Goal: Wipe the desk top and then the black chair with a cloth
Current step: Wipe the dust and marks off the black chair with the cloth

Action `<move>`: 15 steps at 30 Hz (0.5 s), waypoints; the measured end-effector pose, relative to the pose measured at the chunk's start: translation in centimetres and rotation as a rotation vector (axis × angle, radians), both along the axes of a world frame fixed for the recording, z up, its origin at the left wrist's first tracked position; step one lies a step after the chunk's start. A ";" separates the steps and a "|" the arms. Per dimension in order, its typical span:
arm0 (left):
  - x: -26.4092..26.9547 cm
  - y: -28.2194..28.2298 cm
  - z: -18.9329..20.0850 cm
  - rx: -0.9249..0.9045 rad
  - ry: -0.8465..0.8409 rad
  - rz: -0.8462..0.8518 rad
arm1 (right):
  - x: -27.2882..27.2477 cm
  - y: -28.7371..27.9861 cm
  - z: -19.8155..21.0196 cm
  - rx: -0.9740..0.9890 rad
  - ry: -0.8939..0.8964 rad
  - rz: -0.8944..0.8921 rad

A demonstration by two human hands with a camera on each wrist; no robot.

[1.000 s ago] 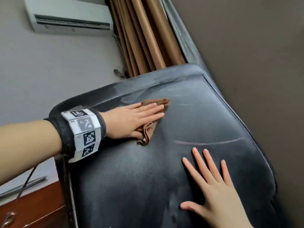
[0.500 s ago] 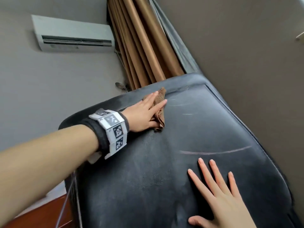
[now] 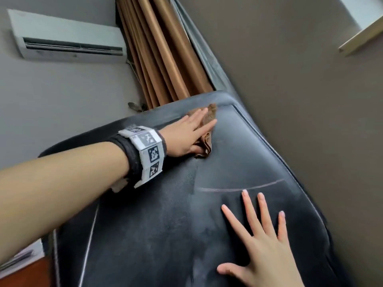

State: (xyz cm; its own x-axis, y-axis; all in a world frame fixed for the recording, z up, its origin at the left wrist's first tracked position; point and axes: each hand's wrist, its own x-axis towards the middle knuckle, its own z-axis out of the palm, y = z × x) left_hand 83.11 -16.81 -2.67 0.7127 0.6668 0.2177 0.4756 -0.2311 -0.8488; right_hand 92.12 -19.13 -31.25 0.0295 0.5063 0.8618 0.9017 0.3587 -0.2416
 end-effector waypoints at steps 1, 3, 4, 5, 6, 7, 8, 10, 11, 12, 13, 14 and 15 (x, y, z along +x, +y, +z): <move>-0.6 -0.1 -1.5 -0.017 0.109 -0.019 | 0.1 0.0 -0.1 0.006 -0.013 -0.008; -2.0 -0.4 -4.2 -0.065 0.275 -0.049 | 0.6 -0.2 -0.1 0.002 -0.035 -0.014; -2.3 -0.5 -4.5 -0.069 0.313 -0.058 | 0.8 -0.3 -0.1 -0.006 -0.049 -0.011; -2.1 -0.5 -4.0 -0.047 0.318 -0.048 | 0.9 -0.5 -0.1 -0.013 -0.063 -0.008; -1.5 -0.2 -3.0 -0.004 0.281 -0.025 | 1.0 -0.6 -0.2 -0.022 -0.068 -0.007; -0.7 0.1 -1.9 0.027 0.190 -0.015 | 1.0 -0.8 -0.2 -0.027 -0.068 -0.006; 0.2 0.5 -0.8 0.034 0.056 -0.016 | 1.0 -1.0 -0.2 -0.032 -0.070 -0.007; 1.7 1.2 0.6 0.007 -0.146 -0.004 | 1.0 -1.3 0.0 -0.034 -0.061 -0.020; 2.0 1.3 0.5 0.010 -0.154 0.002 | 1.1 -1.4 0.0 -0.035 -0.055 -0.027; 1.9 1.3 0.1 0.017 -0.125 0.002 | 1.2 -1.4 0.1 -0.040 -0.057 -0.032; 1.5 1.0 -0.7 0.012 -0.074 -0.007 | 1.3 -1.5 0.2 -0.044 -0.063 -0.036; 0.7 0.4 -1.6 0.005 0.003 -0.014 | 1.3 -1.6 0.2 -0.051 -0.071 -0.037; -0.1 0.0 -2.6 -0.011 0.099 -0.017 | 1.4 -1.6 0.2 -0.058 -0.076 -0.034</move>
